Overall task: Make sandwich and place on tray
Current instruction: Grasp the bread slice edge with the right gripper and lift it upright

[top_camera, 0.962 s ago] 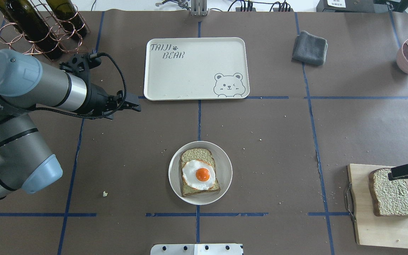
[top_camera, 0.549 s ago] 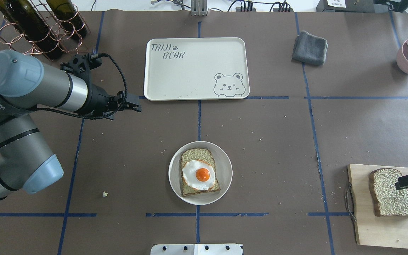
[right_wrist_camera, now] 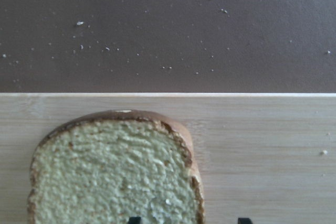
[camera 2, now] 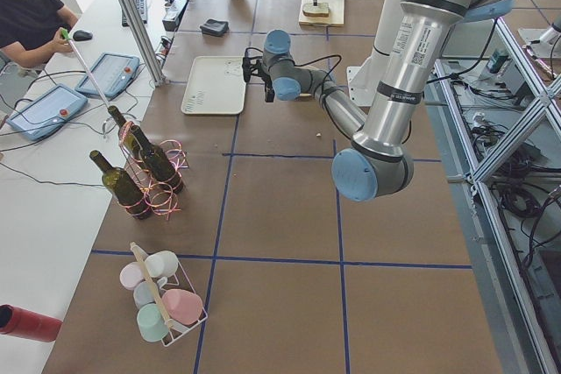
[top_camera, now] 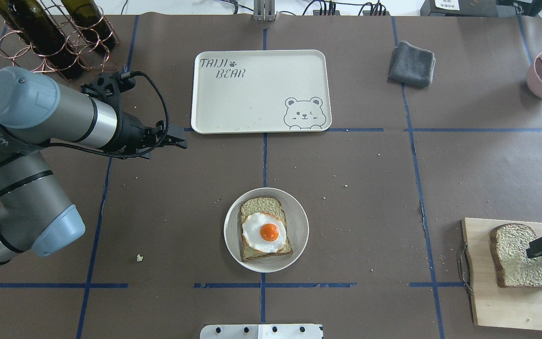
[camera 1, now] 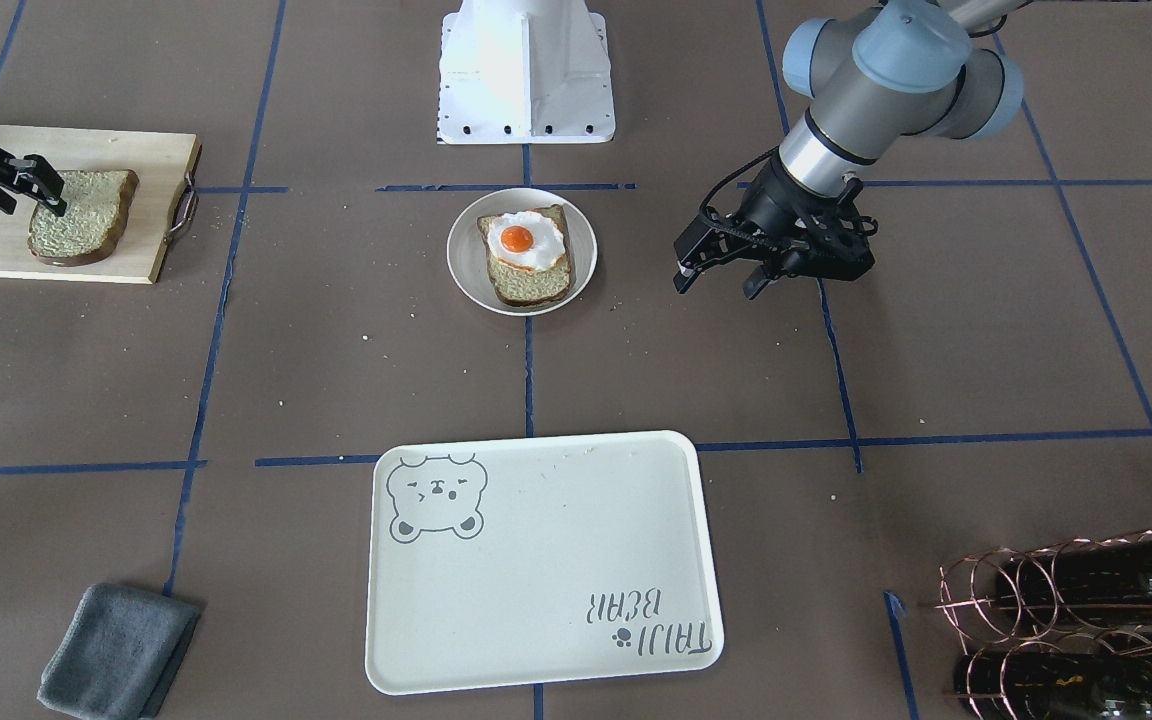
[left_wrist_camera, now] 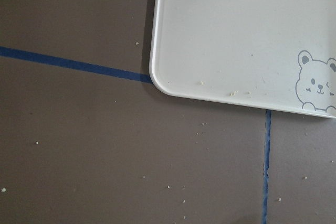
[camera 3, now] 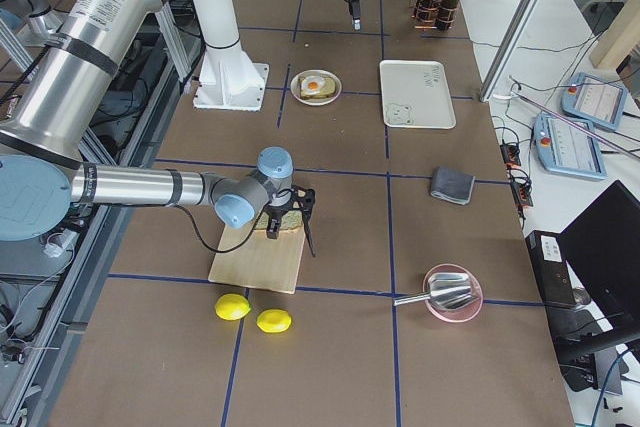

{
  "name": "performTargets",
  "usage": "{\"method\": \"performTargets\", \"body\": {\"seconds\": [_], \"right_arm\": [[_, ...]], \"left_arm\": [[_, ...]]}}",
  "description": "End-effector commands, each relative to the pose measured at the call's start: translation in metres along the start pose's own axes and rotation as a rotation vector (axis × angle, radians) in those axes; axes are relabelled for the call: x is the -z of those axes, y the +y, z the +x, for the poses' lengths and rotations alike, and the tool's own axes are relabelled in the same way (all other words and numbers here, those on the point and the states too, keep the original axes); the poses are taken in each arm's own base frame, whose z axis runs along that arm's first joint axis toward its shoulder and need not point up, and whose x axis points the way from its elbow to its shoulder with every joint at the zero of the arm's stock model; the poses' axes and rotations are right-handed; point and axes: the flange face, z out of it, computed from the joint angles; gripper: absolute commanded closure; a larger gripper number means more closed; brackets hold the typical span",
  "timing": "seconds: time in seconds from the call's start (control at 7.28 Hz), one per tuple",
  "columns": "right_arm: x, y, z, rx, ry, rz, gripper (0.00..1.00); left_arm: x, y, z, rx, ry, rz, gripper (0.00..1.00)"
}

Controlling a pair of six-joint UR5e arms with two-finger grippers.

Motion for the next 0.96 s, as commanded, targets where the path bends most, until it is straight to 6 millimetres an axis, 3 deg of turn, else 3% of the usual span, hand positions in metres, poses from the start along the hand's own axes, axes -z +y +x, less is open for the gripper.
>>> {"method": "performTargets", "body": {"seconds": [0.0, 0.27, 0.82], "right_arm": [[-0.002, 0.001, 0.001, -0.001, 0.003, -0.006, 0.49], [-0.003, 0.000, -0.002, 0.001, -0.001, -0.006, 0.97], [0.005, -0.003, -0.017, 0.042, -0.059, 0.021, 1.00]], "left_arm": [[-0.001, 0.000, -0.001, 0.000, -0.003, -0.001, 0.00], [-0.002, -0.001, -0.003, 0.002, -0.006, -0.001, 0.00], [-0.004, -0.001, -0.005, 0.003, -0.011, -0.002, 0.00]]}}
